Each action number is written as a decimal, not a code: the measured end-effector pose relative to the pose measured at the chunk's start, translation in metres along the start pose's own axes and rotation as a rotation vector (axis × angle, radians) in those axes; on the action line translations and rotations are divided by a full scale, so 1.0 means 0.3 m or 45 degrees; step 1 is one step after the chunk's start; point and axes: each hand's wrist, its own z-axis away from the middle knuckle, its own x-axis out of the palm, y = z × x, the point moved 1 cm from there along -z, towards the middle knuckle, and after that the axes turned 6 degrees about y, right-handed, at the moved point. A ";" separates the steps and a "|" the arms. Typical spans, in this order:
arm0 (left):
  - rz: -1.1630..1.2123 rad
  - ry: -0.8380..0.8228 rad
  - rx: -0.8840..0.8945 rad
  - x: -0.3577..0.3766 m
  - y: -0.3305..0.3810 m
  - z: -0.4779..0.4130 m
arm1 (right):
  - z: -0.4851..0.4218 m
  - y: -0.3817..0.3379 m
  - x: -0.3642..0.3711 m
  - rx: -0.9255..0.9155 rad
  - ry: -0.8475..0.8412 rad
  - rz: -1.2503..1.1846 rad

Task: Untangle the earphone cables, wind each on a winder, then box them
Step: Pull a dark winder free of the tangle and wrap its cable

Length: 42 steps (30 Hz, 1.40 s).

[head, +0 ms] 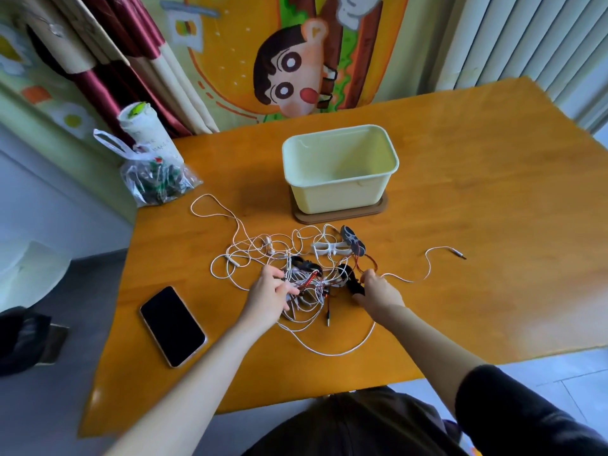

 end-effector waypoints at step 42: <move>0.775 -0.198 -0.141 -0.063 0.179 -0.006 | 0.120 -0.201 -0.267 -0.705 0.173 -0.536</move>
